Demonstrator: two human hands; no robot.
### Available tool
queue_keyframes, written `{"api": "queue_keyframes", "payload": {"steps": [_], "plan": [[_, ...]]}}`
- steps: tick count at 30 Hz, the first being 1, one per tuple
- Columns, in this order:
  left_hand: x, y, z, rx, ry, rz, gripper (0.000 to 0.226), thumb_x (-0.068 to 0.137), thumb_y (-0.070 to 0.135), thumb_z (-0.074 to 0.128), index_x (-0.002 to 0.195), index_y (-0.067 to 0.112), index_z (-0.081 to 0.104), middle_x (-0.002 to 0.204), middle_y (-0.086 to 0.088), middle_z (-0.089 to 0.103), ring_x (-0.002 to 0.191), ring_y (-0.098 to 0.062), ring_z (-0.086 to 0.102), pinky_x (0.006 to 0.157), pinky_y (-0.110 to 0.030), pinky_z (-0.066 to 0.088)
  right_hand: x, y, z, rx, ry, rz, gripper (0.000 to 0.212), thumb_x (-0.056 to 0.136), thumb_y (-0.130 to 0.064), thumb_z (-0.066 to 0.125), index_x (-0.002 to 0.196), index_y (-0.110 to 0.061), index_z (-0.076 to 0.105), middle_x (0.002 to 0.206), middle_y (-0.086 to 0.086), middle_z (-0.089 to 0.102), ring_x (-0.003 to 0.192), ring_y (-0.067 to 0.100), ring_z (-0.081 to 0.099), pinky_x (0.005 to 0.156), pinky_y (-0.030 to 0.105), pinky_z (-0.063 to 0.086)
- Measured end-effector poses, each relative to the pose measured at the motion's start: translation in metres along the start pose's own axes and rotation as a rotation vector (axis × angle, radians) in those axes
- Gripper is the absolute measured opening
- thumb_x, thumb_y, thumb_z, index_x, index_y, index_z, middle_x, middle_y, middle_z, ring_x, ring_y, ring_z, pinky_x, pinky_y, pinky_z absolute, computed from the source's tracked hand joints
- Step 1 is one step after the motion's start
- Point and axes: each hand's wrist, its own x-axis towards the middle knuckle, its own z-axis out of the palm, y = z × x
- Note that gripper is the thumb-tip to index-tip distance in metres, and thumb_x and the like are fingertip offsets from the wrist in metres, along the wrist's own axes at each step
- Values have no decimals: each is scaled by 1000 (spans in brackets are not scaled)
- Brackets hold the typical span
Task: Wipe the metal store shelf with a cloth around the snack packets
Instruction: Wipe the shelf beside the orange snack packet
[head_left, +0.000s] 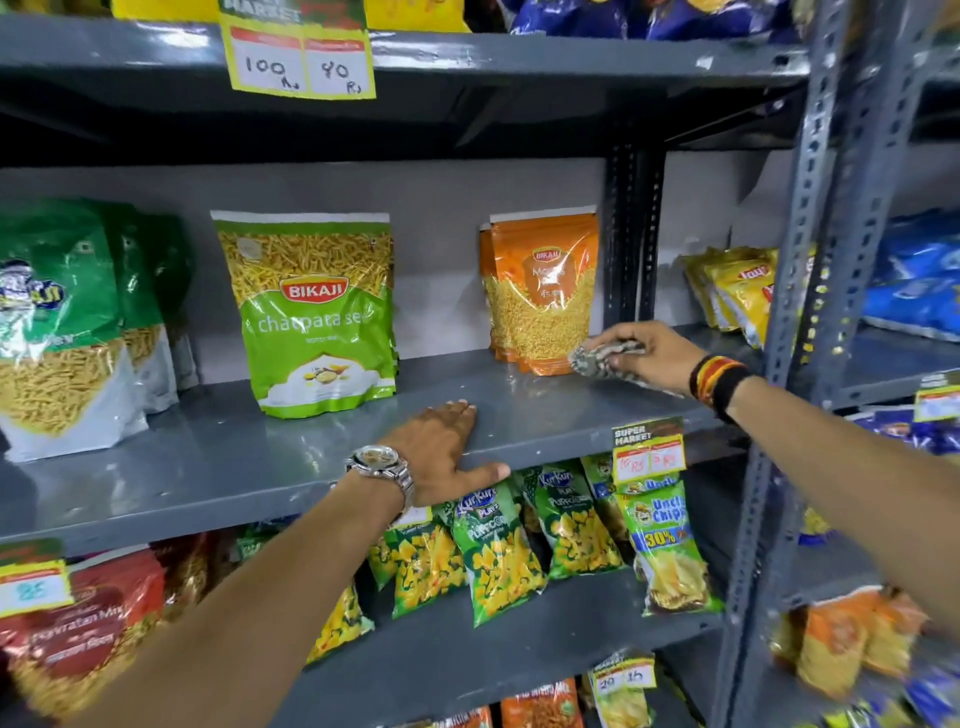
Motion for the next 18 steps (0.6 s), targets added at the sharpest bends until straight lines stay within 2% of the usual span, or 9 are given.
{"api": "queue_keyframes", "payload": {"steps": [2, 6, 9, 11, 13, 15, 18], "plan": [[17, 18, 0, -1, 14, 32, 122, 75, 98, 15, 160, 11, 27, 166, -13, 35, 147, -33, 42, 120, -45, 37, 20, 19, -9, -13, 42, 58, 29, 92, 4, 59, 110, -16, 70, 120, 8, 68, 107, 23, 65, 75, 11, 48], [55, 52, -1, -34, 12, 52, 119, 75, 99, 17, 154, 10, 36, 157, -15, 47, 137, -35, 51, 114, -48, 43, 55, 40, -7, -116, -37, 86, 34, 90, 3, 61, 114, -17, 72, 132, 4, 63, 125, 21, 56, 99, 25, 40], [73, 64, 5, -19, 5, 67, 115, 80, 94, 23, 158, 9, 30, 162, -16, 41, 142, -35, 47, 117, -46, 40, 70, 50, 4, -93, -159, 49, 34, 91, 1, 62, 115, -21, 72, 139, 1, 59, 131, 19, 50, 104, 25, 37], [75, 66, 9, -5, 1, 60, 115, 82, 93, 24, 163, 11, 20, 170, -12, 27, 151, -31, 36, 122, -43, 31, 72, 60, 9, -70, -198, 6, 33, 92, -1, 60, 117, -20, 71, 140, 1, 57, 133, 18, 49, 103, 24, 36], [75, 66, 10, 5, -12, 53, 114, 84, 92, 25, 165, 13, 13, 173, -8, 17, 156, -26, 27, 125, -39, 23, 66, 65, 8, -68, -210, -44, 33, 94, -4, 58, 121, -21, 69, 141, -1, 57, 132, 18, 50, 108, 28, 37], [75, 68, 8, 17, -23, 57, 112, 86, 90, 26, 166, 14, 10, 174, -7, 14, 157, -25, 25, 126, -37, 20, 48, 64, 3, -56, -240, -82, 33, 95, -7, 58, 119, -29, 68, 138, -9, 57, 129, 14, 51, 110, 33, 39], [71, 70, 5, 22, -37, 69, 112, 86, 91, 24, 166, 14, 8, 174, -6, 13, 158, -24, 23, 126, -36, 19, 8, 62, -11, -63, -348, -173, 35, 94, -12, 59, 112, -41, 68, 125, -24, 61, 115, 10, 61, 103, 33, 47]]}}
